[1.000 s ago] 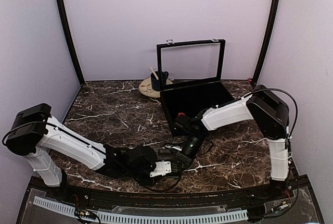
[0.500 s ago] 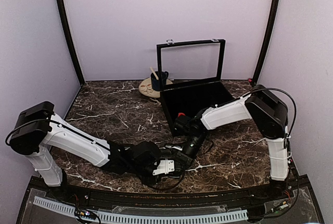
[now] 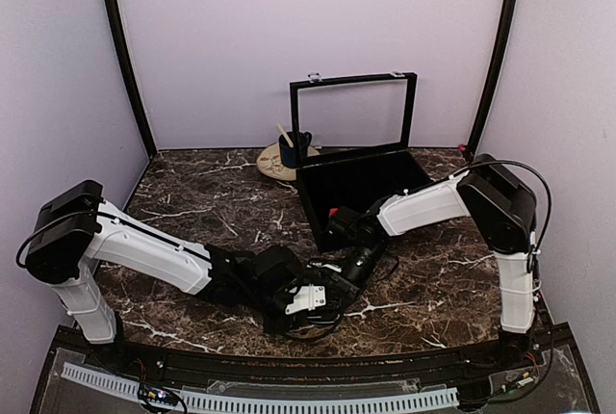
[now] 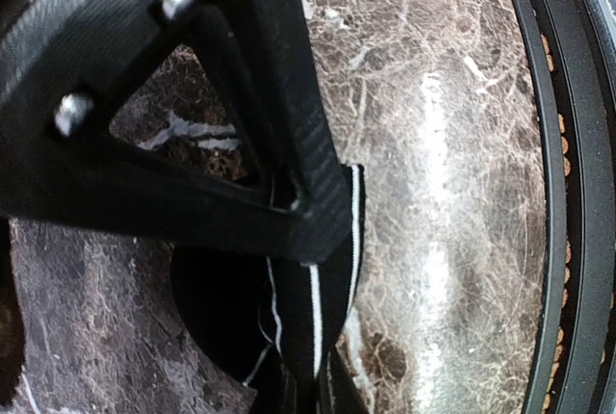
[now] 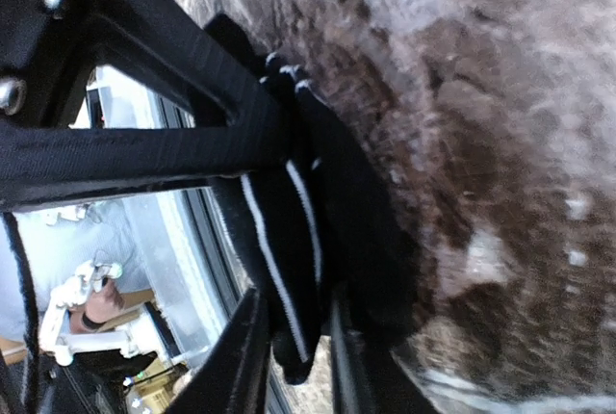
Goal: Roll the socks
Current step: Roll the sock at the center of the board.
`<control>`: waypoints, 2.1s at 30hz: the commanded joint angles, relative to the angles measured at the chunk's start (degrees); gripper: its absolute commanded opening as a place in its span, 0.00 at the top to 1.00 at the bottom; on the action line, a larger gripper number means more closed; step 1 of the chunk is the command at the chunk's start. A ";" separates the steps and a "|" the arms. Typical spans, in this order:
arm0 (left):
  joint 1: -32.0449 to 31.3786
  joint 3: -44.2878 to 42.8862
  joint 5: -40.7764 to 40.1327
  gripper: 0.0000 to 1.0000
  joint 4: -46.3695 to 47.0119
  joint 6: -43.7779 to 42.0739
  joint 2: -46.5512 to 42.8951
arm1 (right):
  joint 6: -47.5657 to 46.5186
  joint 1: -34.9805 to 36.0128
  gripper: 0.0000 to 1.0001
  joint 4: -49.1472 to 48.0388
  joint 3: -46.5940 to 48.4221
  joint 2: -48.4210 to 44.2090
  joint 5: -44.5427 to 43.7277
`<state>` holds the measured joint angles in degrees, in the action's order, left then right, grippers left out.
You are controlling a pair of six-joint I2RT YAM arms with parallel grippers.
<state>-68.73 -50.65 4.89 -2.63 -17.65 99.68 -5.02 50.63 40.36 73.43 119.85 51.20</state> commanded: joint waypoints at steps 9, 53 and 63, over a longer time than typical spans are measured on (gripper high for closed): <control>1.55 -4.68 4.81 1.00 -12.26 4.02 3.37 | 3.73 -3.18 0.72 -8.21 -6.97 -6.14 0.79; 17.00 -20.70 41.35 1.00 -35.70 11.71 19.73 | 8.34 13.93 0.69 -29.75 -31.32 -38.93 -48.79; 19.11 -21.78 45.16 1.00 -38.04 10.35 23.09 | 0.58 22.37 0.64 -28.07 -25.56 -33.23 -55.28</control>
<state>-50.00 -72.42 52.14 -35.48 -5.69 120.27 0.16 70.52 12.58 44.29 83.81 0.01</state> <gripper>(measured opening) 0.068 0.352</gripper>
